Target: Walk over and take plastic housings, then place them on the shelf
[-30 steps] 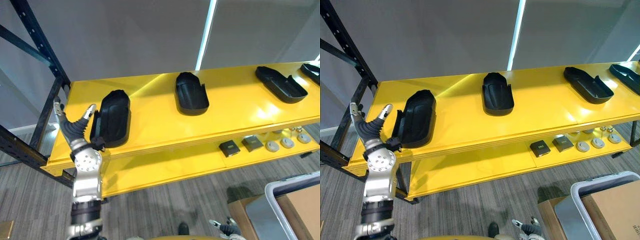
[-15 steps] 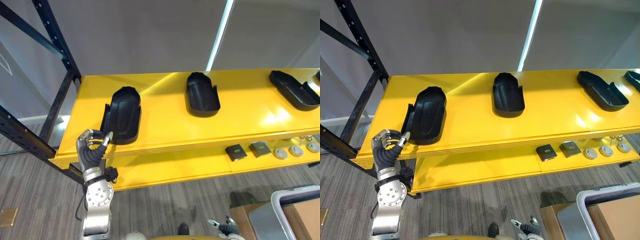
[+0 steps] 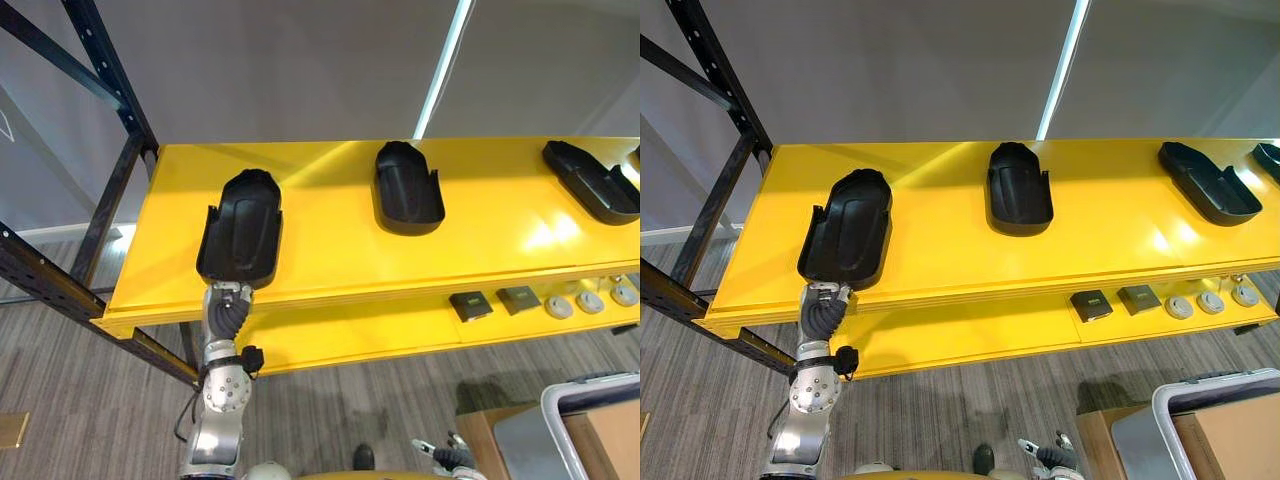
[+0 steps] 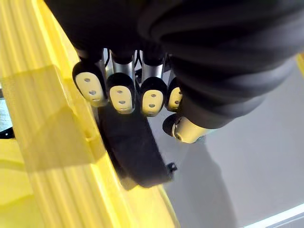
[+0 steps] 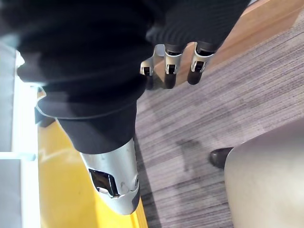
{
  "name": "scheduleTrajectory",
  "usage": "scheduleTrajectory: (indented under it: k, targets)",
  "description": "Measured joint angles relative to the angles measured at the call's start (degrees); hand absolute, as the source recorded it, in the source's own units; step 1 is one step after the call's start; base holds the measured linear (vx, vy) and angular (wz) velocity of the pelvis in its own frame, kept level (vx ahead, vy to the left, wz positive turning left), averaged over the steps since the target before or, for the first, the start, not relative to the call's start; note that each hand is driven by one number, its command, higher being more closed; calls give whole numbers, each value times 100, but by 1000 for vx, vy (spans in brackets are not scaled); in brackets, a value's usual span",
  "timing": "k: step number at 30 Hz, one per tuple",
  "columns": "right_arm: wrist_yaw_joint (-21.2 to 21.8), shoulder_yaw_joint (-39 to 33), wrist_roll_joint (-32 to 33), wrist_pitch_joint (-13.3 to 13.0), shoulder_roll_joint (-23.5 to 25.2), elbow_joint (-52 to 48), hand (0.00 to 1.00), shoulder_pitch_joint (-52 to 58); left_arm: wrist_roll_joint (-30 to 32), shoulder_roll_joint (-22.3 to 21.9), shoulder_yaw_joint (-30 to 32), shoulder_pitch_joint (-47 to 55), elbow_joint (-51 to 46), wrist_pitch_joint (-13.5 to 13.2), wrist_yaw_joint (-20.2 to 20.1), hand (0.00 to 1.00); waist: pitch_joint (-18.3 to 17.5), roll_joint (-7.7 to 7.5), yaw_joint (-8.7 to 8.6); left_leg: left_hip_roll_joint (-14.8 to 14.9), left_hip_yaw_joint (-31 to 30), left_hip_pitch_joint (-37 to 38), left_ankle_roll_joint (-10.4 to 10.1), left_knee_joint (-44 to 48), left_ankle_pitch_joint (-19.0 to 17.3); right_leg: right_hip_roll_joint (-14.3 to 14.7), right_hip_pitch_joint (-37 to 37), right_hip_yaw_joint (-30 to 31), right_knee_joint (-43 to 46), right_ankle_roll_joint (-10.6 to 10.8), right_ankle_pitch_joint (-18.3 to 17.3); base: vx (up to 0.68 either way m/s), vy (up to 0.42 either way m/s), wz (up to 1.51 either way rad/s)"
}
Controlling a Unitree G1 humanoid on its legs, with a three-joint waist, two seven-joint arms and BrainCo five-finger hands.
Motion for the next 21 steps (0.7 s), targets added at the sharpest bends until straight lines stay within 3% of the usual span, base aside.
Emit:
scheduleTrajectory:
  k: [21]
  targets:
    - [-6,-50,-73,-7,-114,264,0,-212,452,651,-30,-736,1045,208,118,100,-133,86,-291,-438,12,278,11,-1264,799,-48,-206,-6,-121,-25,179,-51,-33,1]
